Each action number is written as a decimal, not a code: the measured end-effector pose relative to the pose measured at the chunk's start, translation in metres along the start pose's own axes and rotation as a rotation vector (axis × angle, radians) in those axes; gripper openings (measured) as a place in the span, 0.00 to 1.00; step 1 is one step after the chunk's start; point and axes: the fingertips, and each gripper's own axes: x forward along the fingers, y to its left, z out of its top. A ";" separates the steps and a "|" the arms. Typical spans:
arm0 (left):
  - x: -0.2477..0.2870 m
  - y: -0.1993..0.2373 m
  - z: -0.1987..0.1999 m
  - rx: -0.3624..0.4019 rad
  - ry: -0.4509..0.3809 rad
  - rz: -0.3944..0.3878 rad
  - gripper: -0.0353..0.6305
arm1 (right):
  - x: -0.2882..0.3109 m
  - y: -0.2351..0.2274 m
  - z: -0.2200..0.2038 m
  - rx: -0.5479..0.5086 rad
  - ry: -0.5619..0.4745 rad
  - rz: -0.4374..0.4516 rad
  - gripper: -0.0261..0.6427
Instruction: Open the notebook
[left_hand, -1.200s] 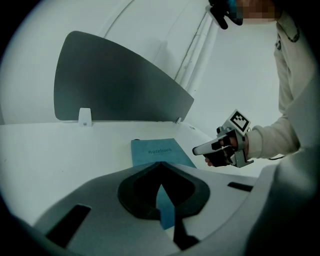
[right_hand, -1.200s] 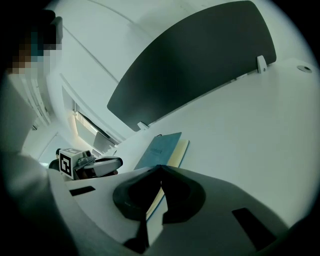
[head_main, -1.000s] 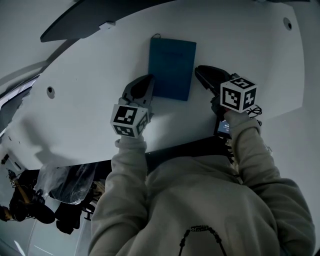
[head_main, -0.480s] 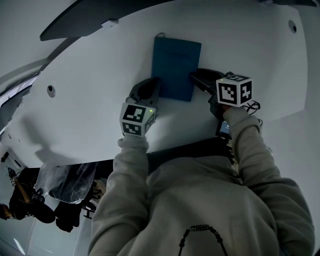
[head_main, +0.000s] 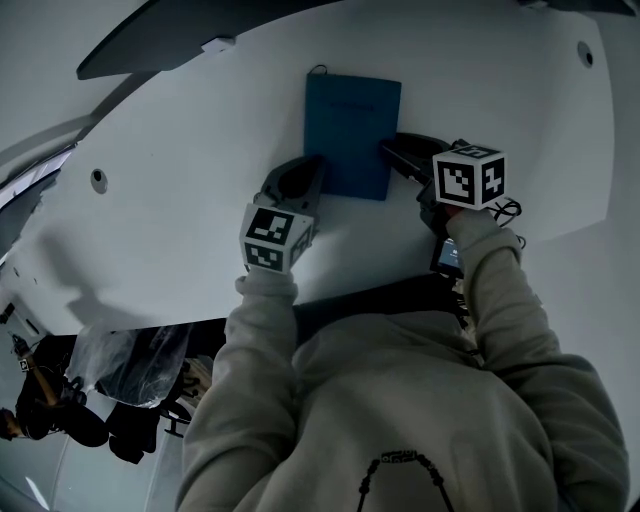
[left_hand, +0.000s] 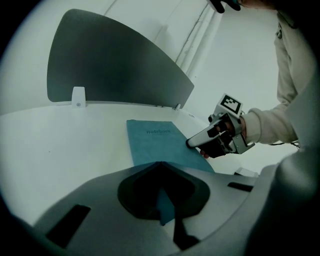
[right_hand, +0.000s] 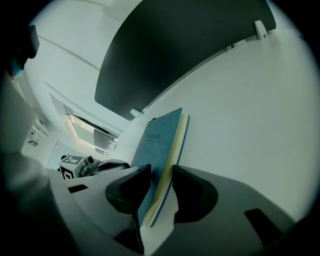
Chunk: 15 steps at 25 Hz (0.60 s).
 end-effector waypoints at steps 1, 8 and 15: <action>0.001 -0.001 0.000 0.012 0.004 -0.004 0.05 | 0.000 0.000 0.000 -0.003 0.003 0.000 0.24; 0.001 -0.006 -0.003 0.033 0.011 -0.015 0.05 | -0.001 -0.002 0.002 0.001 0.022 0.028 0.23; 0.000 -0.020 -0.008 0.022 0.007 -0.055 0.05 | -0.012 0.016 0.022 -0.019 -0.019 0.102 0.20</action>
